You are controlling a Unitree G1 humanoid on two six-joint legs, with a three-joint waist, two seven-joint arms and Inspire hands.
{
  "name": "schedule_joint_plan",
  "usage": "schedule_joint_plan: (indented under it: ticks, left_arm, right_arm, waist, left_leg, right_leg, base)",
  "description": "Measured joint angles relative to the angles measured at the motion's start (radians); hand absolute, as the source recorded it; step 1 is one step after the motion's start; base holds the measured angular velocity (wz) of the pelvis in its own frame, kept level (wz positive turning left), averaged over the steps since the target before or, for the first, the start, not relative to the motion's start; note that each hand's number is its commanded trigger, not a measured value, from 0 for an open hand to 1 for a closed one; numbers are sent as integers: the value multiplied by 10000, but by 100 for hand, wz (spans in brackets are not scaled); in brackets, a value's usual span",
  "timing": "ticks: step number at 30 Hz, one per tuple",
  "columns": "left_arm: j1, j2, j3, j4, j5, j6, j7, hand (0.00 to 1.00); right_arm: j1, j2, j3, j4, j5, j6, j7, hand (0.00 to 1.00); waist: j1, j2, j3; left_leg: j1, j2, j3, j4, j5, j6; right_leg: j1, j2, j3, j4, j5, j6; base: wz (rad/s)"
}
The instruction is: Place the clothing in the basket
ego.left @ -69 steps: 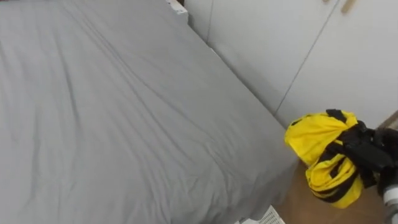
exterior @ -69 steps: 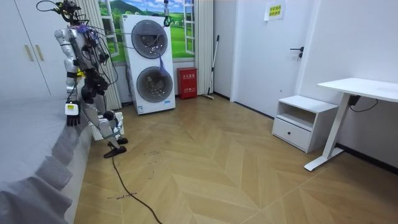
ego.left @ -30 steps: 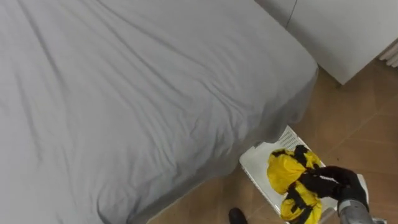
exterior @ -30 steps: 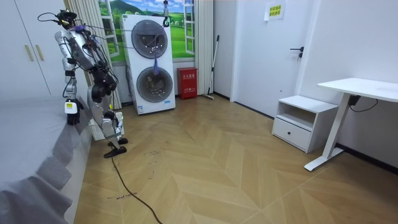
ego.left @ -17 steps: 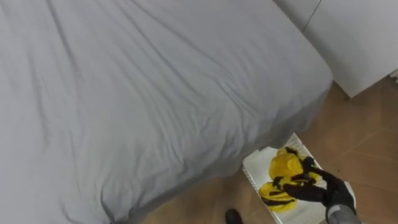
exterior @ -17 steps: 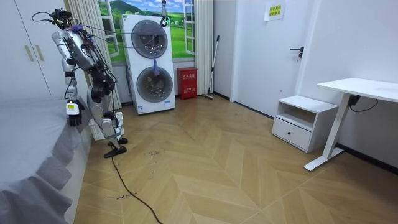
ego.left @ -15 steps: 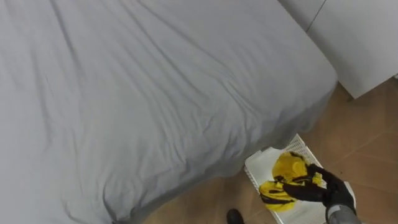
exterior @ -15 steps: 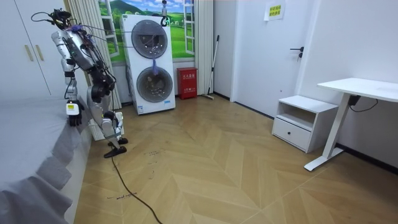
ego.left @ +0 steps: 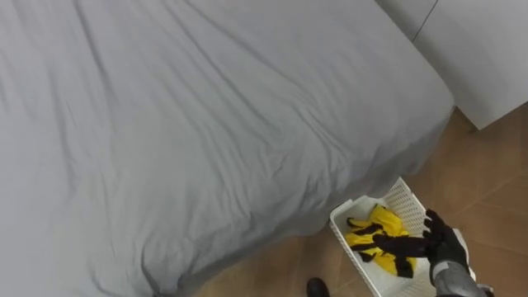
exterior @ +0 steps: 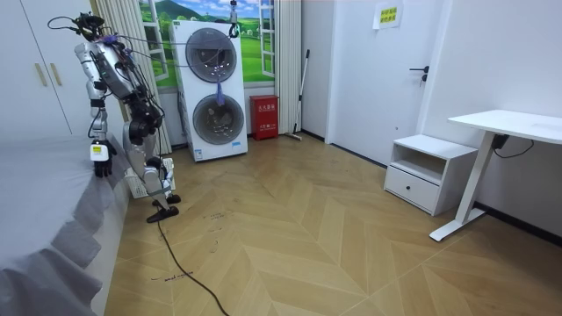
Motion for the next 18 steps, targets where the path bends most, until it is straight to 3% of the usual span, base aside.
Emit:
schedule_joint_plan:
  ticks: [7, 12, 16, 18]
  left_arm:
    - [225, -7, 28, -135, 0, -9, -9, 0]
    - [454, -31, 203, -162, 36, -21, -26, 0]
    - [626, -30, 246, -180, 120, -76, -36, 0]
    - [791, -25, 383, -302, 173, -75, -38, 0]
  right_arm:
    - [488, -45, -11, -17, 90, 12, 5, 0]
    - [846, -24, -57, 164, 148, 12, 7, 0]
    - [1051, -10, -389, 445, 117, -15, 45, 0]
    - [1282, -4, -382, 450, 69, -13, 175, 0]
  waist:
    - [-58, -34, 8]
    - [-73, -118, 14]
    - [-69, -275, -24]
    - [-90, -389, -85]
  left_leg:
    - [381, -32, -1, 1, -2, -1]
    - [984, -23, -234, -85, -4, -7]
    - [1434, -44, -377, -229, -4, -8]
    - [1579, -45, -487, -275, -2, -13]
  right_leg:
    - [336, -37, -49, 115, -128, -9]
    - [1088, -44, -241, -104, -151, -36]
    - [1655, -71, -386, -348, -151, -24]
    - [1901, -79, -515, -501, -146, -24]
  base:
    - [1]
    - [11]
    - [11]
    - [16]
